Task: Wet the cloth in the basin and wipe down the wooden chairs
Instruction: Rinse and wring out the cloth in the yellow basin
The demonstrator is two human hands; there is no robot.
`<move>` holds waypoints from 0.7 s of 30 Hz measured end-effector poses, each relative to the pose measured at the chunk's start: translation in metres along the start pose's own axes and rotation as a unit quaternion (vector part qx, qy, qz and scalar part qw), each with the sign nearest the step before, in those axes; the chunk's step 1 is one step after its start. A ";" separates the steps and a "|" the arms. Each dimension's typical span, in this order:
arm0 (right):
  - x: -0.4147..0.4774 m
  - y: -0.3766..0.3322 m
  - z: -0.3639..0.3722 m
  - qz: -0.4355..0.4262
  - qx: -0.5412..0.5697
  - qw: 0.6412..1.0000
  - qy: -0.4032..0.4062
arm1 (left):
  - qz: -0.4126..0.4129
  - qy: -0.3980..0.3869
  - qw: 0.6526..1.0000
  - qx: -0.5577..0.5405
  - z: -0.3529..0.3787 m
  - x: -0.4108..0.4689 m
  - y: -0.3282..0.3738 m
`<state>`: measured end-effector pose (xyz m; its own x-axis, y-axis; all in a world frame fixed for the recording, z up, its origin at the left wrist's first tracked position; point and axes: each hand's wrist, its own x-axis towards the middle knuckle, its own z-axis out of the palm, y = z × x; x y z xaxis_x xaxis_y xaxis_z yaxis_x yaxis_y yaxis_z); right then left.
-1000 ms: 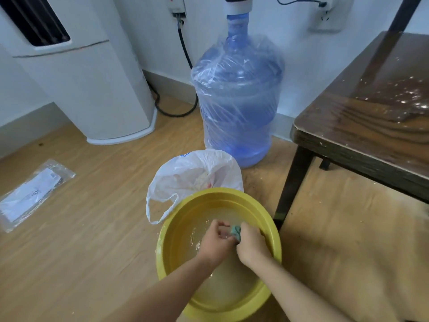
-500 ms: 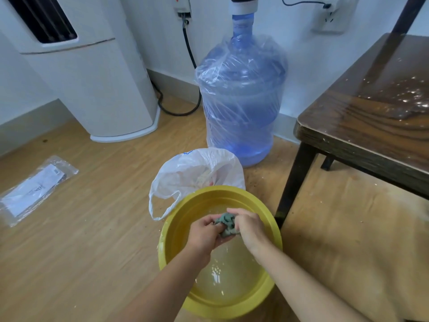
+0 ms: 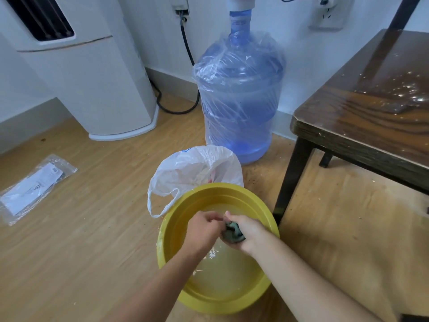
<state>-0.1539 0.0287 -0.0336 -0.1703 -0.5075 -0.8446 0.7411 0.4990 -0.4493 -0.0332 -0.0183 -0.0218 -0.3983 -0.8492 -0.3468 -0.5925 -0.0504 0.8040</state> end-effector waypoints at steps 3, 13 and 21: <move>-0.004 0.000 0.004 0.010 -0.030 0.999 0.010 | -0.075 0.071 0.991 -0.082 0.000 0.000 -0.004; -0.003 -0.005 0.001 -0.069 -0.139 0.982 0.105 | -0.140 0.042 0.987 -0.061 0.003 0.007 -0.011; -0.001 -0.004 0.004 -0.073 -0.180 0.977 0.091 | -0.218 -0.007 0.969 -0.113 0.005 0.004 -0.008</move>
<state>-0.1541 0.0247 -0.0294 -0.3940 -0.4753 -0.7866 0.4296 0.6614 -0.6148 -0.0333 -0.0185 -0.0318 -0.1545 -0.7141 -0.6828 -0.5385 -0.5186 0.6642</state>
